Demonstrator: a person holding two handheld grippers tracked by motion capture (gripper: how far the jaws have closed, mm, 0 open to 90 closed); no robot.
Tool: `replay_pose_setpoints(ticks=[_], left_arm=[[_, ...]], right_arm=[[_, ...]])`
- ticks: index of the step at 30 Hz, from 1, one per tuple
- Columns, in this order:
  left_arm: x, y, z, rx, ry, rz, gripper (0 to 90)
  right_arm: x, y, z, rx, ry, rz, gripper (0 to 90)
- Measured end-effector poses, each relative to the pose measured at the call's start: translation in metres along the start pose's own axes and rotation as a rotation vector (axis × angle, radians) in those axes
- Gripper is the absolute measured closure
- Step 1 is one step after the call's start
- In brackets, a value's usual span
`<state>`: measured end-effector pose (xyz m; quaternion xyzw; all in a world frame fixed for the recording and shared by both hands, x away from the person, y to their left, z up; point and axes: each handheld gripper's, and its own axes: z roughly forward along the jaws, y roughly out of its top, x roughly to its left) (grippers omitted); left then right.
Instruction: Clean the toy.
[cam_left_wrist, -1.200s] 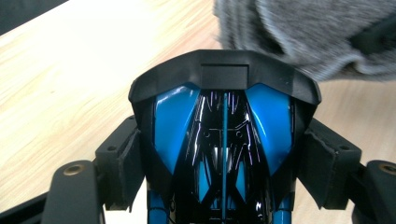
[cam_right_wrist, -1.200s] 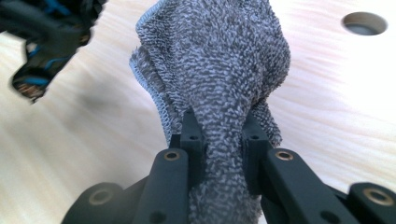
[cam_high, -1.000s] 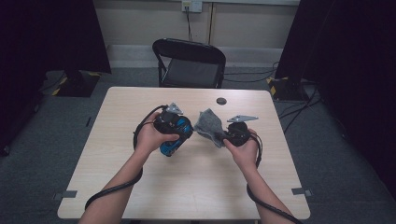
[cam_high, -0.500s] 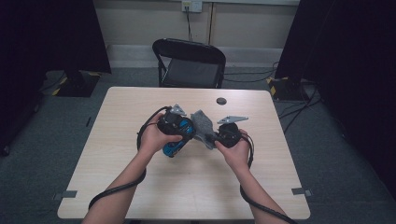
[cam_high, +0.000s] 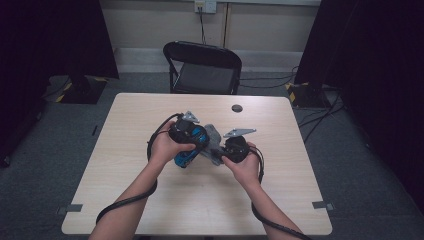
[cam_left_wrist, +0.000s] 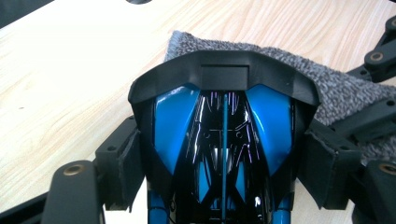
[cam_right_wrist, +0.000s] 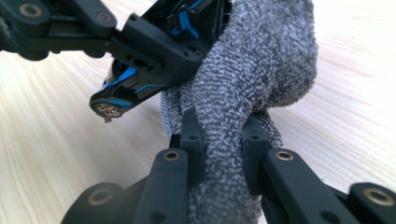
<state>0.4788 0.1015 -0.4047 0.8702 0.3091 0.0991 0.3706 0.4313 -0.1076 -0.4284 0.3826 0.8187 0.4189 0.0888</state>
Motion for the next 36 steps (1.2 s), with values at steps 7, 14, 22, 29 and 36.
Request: replay_pose_setpoints(ticks=[7,14,22,29,36], left_arm=[[-0.003,0.003,-0.001,0.0,0.001,0.015,25.5],[-0.002,0.006,-0.001,0.002,0.007,0.017,25.5],[-0.004,0.013,-0.002,-0.01,0.005,0.018,25.5],[0.0,0.016,-0.001,0.006,0.016,0.015,25.5],[0.002,0.021,-0.001,-0.005,0.02,0.0,25.5]], right_arm=[[0.001,-0.004,0.006,0.016,0.01,0.004,76.1],[0.008,-0.003,0.01,0.035,0.023,-0.033,76.1],[0.018,-0.007,0.02,0.069,0.056,-0.067,76.1],[0.029,-0.01,0.027,0.084,0.083,-0.093,76.1],[0.038,-0.014,0.034,0.092,0.114,-0.103,76.1]])
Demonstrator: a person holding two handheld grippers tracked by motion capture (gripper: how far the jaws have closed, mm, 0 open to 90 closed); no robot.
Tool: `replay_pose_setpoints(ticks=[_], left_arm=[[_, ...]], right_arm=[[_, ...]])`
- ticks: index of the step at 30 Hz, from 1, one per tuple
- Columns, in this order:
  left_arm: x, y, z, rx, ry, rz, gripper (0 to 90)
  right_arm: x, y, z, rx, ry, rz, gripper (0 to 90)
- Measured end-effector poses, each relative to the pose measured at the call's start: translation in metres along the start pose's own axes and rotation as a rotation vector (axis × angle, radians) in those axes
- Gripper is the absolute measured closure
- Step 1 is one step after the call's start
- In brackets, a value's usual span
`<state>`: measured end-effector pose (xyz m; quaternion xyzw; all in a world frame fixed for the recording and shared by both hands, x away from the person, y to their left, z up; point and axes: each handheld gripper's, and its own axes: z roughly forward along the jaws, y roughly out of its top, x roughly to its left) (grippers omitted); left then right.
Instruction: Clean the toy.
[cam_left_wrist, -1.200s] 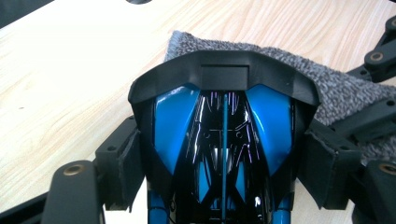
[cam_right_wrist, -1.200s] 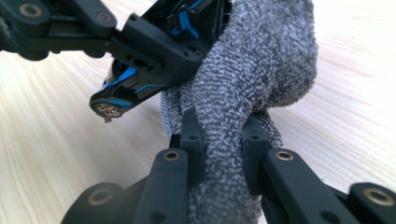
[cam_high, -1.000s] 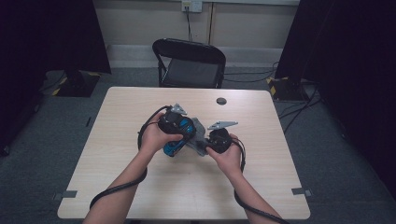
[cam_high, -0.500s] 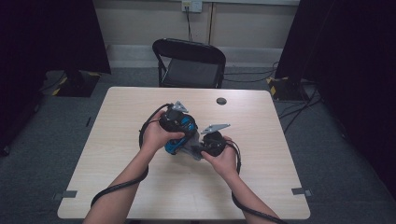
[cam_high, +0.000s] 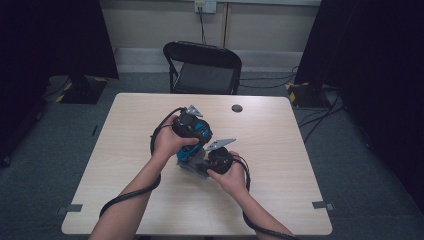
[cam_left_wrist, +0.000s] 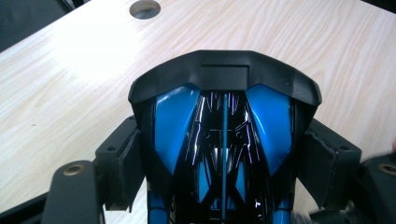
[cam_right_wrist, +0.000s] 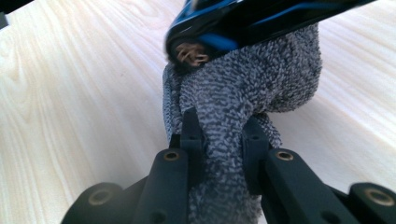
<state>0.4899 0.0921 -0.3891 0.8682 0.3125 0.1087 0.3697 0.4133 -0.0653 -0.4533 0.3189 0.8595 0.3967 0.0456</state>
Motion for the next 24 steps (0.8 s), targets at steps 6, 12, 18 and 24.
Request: replay_pose_setpoints(ticks=[6,12,18,24], left_arm=[[0.002,0.005,-0.003,-0.007,0.002,-0.002,25.5],[0.005,0.008,-0.007,-0.029,0.017,-0.006,25.5],[0.01,0.008,-0.018,-0.036,0.028,-0.004,25.5],[0.009,0.004,-0.026,-0.039,0.02,0.005,25.5]], right_arm=[[0.007,-0.002,0.006,0.003,0.036,-0.004,76.1],[0.013,-0.004,0.011,0.027,0.074,-0.021,76.1],[0.006,-0.006,0.005,0.041,0.052,-0.033,76.0],[-0.018,-0.011,-0.012,0.034,-0.032,0.017,76.0]])
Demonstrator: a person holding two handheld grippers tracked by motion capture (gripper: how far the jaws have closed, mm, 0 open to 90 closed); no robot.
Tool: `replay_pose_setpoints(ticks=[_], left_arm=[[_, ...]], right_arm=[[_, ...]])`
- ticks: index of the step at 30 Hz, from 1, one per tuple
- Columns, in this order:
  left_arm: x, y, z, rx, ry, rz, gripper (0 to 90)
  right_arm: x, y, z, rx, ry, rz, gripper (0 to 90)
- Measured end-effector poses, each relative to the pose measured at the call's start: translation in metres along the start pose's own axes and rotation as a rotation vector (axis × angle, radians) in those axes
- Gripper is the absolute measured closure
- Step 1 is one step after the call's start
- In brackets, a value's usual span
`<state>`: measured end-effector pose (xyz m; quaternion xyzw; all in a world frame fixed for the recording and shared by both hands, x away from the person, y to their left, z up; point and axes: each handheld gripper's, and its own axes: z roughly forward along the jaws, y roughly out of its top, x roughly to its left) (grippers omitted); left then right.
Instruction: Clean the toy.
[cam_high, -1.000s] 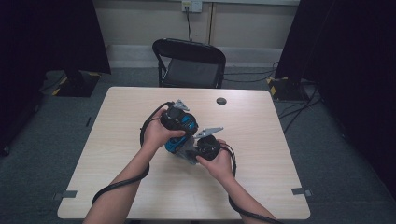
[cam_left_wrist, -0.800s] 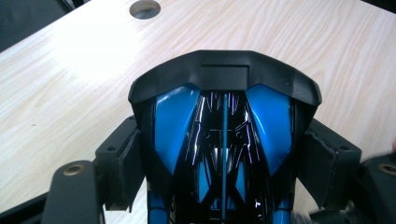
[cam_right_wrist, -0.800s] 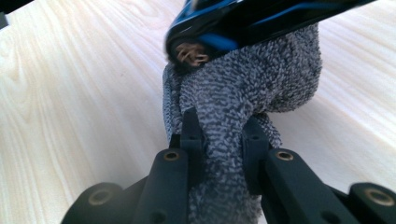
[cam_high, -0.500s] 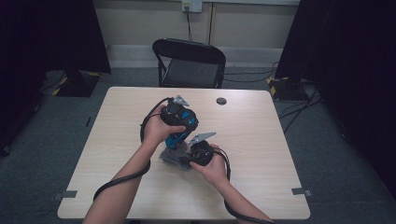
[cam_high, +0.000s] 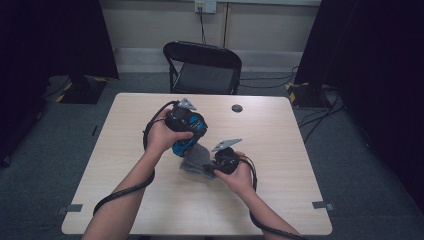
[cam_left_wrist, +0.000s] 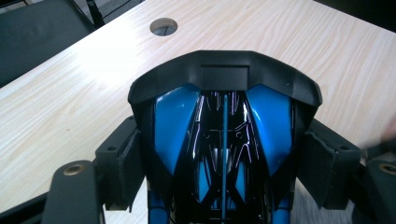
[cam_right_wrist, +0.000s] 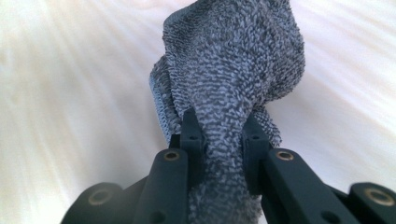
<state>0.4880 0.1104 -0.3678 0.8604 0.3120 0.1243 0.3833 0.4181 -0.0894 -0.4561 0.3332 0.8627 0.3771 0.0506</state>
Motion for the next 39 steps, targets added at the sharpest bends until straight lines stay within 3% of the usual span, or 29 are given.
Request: replay_pose_setpoints(ticks=[9,15,28,39], left_arm=[[-0.007,-0.01,0.0,0.015,-0.012,0.02,25.5],[-0.012,-0.02,0.008,0.034,-0.033,0.023,25.5],[-0.023,-0.032,0.022,0.063,-0.069,0.032,25.5],[-0.028,-0.031,0.03,0.074,-0.076,0.036,25.5]], right_arm=[[-0.041,0.003,-0.035,-0.059,-0.125,0.089,76.0],[-0.058,0.006,-0.053,-0.1,-0.161,0.142,76.0],[-0.053,0.019,-0.058,-0.147,-0.159,0.13,76.0],[-0.033,0.027,-0.043,-0.14,-0.102,0.09,76.0]])
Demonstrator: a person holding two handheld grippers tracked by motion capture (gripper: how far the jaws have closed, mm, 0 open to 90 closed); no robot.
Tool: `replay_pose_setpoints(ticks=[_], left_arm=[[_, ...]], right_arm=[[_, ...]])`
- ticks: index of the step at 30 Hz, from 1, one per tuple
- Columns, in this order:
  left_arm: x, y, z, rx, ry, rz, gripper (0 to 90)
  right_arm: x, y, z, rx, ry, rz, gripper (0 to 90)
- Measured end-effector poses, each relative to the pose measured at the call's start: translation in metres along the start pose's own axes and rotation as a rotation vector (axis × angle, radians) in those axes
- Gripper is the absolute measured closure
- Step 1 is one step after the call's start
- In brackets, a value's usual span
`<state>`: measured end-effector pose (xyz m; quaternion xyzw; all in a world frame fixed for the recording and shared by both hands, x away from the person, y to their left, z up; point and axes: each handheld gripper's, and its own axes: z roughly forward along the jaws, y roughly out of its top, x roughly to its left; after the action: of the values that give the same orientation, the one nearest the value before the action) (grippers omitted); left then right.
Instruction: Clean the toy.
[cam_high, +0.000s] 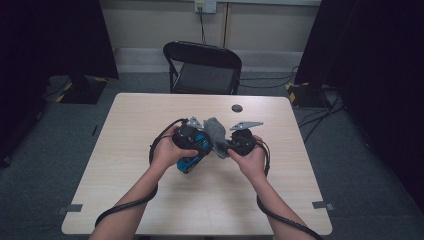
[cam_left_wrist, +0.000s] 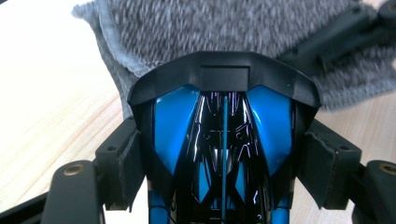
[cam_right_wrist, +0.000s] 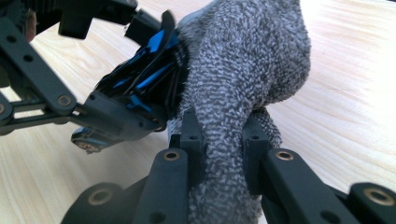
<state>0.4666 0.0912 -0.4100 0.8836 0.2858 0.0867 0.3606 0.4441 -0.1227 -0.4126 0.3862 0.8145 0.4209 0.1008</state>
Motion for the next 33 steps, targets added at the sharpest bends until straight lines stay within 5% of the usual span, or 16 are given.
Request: replay_pose_setpoints(ticks=[33], left_arm=[[0.004,0.013,-0.001,0.01,0.011,-0.006,25.5]], right_arm=[[0.017,-0.019,0.025,0.056,0.069,-0.034,76.0]])
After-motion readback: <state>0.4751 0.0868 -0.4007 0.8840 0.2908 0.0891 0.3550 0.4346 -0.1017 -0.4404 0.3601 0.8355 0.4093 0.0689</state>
